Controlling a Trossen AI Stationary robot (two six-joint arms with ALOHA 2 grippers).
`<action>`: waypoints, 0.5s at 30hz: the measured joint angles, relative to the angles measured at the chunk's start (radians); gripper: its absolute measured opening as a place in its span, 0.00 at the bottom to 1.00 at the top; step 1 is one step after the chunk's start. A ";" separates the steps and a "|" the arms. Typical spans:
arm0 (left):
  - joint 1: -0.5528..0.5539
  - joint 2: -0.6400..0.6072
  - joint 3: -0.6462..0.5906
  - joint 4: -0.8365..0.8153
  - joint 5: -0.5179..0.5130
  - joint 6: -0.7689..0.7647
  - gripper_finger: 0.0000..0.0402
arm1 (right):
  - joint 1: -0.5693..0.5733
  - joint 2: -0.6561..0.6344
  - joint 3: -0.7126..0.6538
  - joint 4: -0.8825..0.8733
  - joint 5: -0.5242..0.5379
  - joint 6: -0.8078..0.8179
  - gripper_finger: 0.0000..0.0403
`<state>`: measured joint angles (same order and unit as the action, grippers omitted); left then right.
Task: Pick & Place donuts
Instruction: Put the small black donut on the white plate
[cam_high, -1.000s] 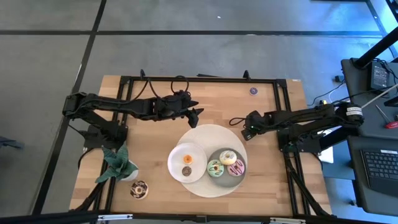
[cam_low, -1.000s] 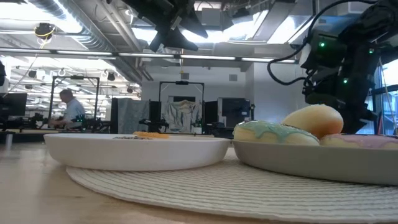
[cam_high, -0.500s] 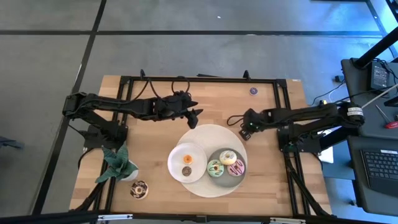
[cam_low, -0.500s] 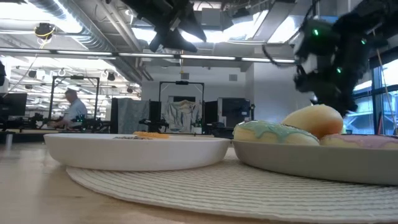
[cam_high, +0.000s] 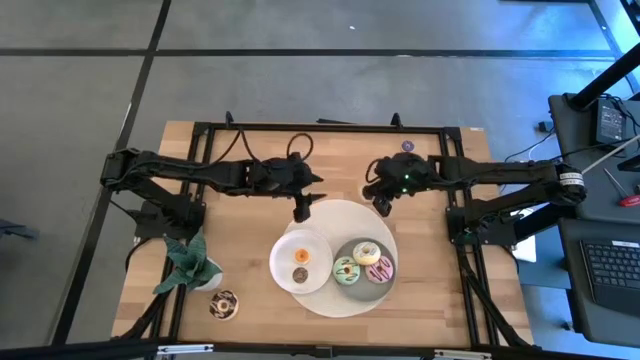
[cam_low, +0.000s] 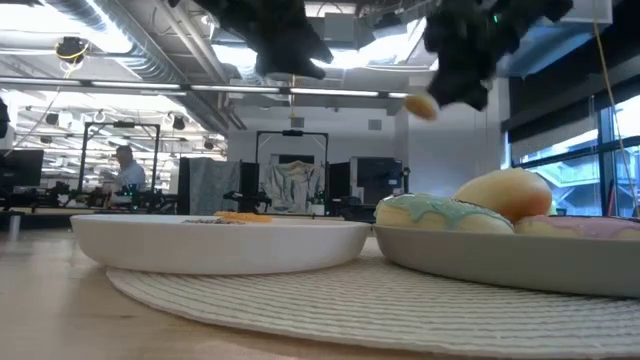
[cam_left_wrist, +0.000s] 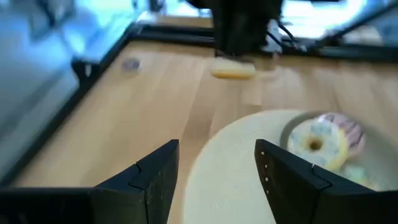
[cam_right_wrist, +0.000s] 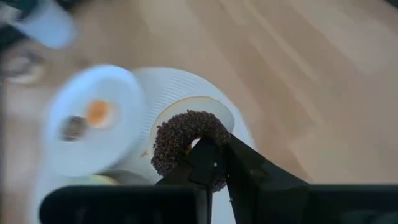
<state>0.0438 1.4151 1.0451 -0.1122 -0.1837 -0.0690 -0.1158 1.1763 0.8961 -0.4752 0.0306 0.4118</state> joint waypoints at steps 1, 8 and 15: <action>-0.007 0.000 0.000 0.016 -0.002 0.057 0.52 | 0.000 0.000 0.013 0.006 -0.024 0.002 0.09; -0.014 0.000 0.002 0.209 -0.008 0.056 0.49 | 0.007 0.018 0.035 0.114 0.092 -0.041 0.09; -0.017 0.017 0.001 0.229 -0.135 0.106 0.38 | 0.009 0.064 0.034 0.255 0.189 -0.057 0.09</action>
<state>0.0265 1.4325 1.0462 0.1170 -0.3182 0.0369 -0.1070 1.2407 0.9302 -0.2203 0.2199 0.3548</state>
